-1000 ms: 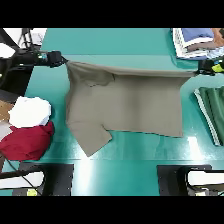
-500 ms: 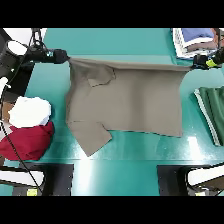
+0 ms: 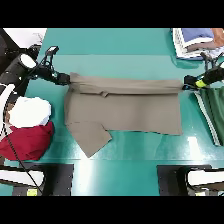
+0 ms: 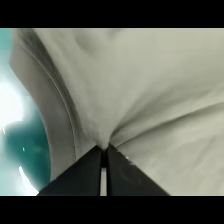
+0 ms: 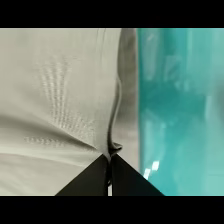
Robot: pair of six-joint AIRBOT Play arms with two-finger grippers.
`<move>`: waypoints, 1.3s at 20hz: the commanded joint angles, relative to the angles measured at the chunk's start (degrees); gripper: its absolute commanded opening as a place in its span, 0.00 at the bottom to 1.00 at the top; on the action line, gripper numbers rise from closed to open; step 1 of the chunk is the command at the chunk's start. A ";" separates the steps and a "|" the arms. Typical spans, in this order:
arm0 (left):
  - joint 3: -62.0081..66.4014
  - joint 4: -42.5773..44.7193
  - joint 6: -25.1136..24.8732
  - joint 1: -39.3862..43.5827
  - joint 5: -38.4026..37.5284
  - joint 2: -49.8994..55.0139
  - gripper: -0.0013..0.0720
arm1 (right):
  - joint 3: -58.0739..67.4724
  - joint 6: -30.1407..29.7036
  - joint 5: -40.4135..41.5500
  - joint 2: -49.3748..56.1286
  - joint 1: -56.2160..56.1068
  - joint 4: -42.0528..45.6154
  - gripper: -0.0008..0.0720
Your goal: Fold the shirts.
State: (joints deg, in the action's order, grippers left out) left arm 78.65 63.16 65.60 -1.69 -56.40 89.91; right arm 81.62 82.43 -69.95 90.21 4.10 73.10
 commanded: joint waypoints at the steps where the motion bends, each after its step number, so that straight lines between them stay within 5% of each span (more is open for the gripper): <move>1: -2.40 0.92 0.00 0.00 -0.92 0.04 0.05 | -8.22 0.02 4.92 -2.12 -0.04 -4.63 0.03; 3: -2.38 1.09 1.81 -0.02 -1.92 0.02 0.13 | -10.67 0.02 5.51 -2.78 -0.04 -4.57 0.03; 4: -2.36 1.29 3.89 -0.02 -2.14 0.02 0.60 | -11.06 0.02 5.25 -2.78 -0.04 -4.61 0.04; 5: -2.34 1.29 6.05 -0.02 -2.14 0.02 0.94 | -11.06 0.02 4.28 -2.75 -0.04 -4.61 0.22; 6: -2.23 1.40 8.02 -0.24 -2.80 -0.07 0.89 | -10.51 0.02 2.69 -2.75 -0.04 -4.61 0.52; 11: -3.58 1.40 10.93 -5.81 -12.70 -6.10 0.84 | -9.05 -1.95 -5.66 -8.37 3.74 -4.57 0.53; 15: -19.32 0.48 12.94 -6.88 -15.85 -18.95 0.84 | -17.35 -2.05 -6.62 -19.47 7.52 -4.63 0.53; 21: -44.85 -5.99 15.58 -5.79 -14.32 -34.84 0.84 | -23.28 -4.52 -6.58 -26.01 8.52 -8.85 0.53; 26: -53.33 -9.44 14.88 -5.79 -11.52 -36.28 0.84 | -23.17 -4.55 -6.25 -25.97 8.39 -13.62 0.53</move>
State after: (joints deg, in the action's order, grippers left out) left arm 30.48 56.25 80.68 -7.53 -69.84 55.27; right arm 58.85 78.22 -76.36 64.82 12.40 62.26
